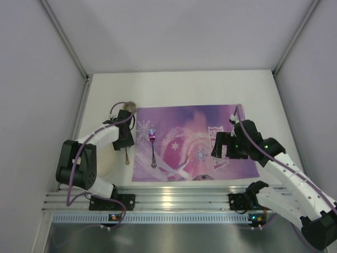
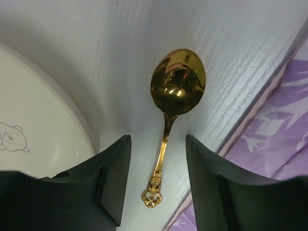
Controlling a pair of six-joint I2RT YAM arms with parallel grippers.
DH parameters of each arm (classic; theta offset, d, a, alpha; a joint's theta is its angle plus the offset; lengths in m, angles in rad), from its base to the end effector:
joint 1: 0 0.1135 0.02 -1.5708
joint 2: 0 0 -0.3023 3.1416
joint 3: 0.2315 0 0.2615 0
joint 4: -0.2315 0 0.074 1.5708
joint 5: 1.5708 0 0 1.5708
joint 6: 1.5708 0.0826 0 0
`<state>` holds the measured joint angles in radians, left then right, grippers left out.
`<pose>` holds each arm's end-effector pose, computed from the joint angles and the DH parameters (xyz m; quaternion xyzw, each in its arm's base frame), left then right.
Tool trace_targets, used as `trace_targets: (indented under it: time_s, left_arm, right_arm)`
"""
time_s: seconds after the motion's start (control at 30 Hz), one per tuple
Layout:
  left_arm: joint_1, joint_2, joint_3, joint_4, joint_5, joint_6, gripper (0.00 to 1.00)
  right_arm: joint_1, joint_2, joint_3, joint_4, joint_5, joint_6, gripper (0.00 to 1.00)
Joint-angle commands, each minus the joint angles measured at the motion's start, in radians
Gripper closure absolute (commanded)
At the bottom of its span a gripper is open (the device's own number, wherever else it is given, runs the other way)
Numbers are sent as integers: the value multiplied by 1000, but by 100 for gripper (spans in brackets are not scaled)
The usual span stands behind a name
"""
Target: Set the dinner table for one person
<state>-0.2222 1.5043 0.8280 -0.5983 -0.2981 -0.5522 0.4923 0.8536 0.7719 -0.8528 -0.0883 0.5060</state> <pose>0.2791 -0.0382 0.1563 -0.1823 0.9612 0.0809 0.1906 0.1488 0.0881 0.2547 -0.0073 0.9490 0.1864 0.2543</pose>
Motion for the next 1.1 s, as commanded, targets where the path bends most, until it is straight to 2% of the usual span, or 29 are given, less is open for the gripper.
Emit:
trace_targets:
  time_s: [0.0,0.3,0.43,0.47,0.53,0.57,0.6,0.77,1.07]
  left_arm:
    - [0,31,-18,77,13,-15,47]
    - [11,125,-26,144,42,-34,65]
    - [14,140,-44,155,50,-52,77]
    - [17,140,-43,155,48,-52,85]
    - [24,149,-43,155,48,-57,94]
    - [26,157,-41,154,51,-57,94]
    - [27,168,-37,150,53,-60,99]
    - [29,235,-4,141,54,-66,100]
    - [27,148,31,91,14,-23,100]
  right_arm:
    - [-14,2,0,24,1,2,0]
    - [-12,18,-2,23,2,2,0]
    - [-14,30,7,17,-2,-4,0]
    - [-14,30,10,11,4,-3,0]
    - [-12,30,10,6,9,-4,0]
    - [-14,30,10,6,10,-4,0]
    - [-14,33,9,8,12,-3,0]
    - [-14,50,13,8,10,-4,0]
    - [-12,53,21,14,4,-9,0]
